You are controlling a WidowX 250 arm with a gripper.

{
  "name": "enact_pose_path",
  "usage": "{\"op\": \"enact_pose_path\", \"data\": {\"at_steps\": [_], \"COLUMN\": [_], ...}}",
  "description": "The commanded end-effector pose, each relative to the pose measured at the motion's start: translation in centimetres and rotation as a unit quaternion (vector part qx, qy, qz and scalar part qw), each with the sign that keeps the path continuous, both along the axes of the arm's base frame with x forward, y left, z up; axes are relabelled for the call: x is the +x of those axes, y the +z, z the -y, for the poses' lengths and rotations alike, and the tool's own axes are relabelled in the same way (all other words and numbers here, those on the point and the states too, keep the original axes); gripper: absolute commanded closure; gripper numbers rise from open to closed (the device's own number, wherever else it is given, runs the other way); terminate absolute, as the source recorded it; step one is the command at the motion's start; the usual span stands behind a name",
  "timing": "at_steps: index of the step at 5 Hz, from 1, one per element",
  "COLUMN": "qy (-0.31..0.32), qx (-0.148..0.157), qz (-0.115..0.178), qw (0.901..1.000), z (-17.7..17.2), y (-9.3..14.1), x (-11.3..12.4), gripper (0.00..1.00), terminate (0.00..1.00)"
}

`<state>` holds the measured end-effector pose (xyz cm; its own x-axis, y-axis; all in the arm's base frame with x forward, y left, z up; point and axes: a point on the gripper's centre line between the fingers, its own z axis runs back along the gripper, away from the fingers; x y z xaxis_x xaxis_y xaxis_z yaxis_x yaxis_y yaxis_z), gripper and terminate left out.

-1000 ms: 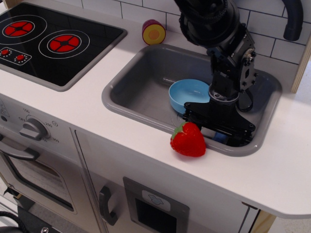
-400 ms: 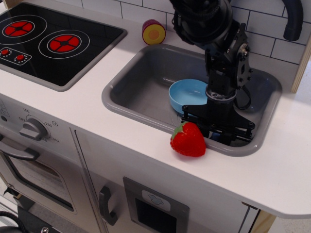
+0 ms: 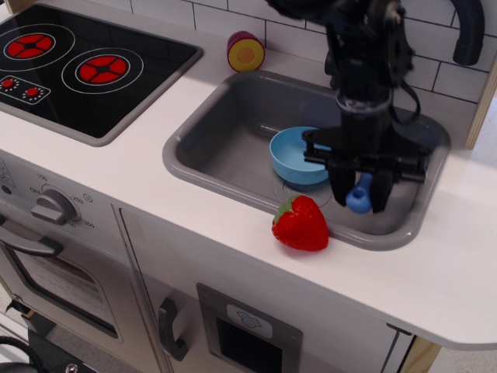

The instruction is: Put spoon in bowl sink

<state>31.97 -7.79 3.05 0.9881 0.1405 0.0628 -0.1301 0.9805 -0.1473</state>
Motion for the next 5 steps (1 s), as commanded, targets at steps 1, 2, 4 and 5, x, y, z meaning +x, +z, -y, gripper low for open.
{"op": "enact_pose_path", "data": {"at_steps": [1,2,4,5], "qy": [0.149,0.225,0.241,0.242], "qx": [0.005,-0.001,0.009,0.028], "qz": [-0.066,-0.111,-0.137,-0.135], "qw": [0.9866,0.9679,0.9608,0.9605], "z": [-3.7,-5.7,-6.9,-7.1], "y": [1.6,0.8,-0.7,-0.9], "x": [2.5,3.3,3.4,3.6], "gripper": [1.00,1.00,1.00,0.00], "terminate": [0.00,0.00,0.00,0.00]}}
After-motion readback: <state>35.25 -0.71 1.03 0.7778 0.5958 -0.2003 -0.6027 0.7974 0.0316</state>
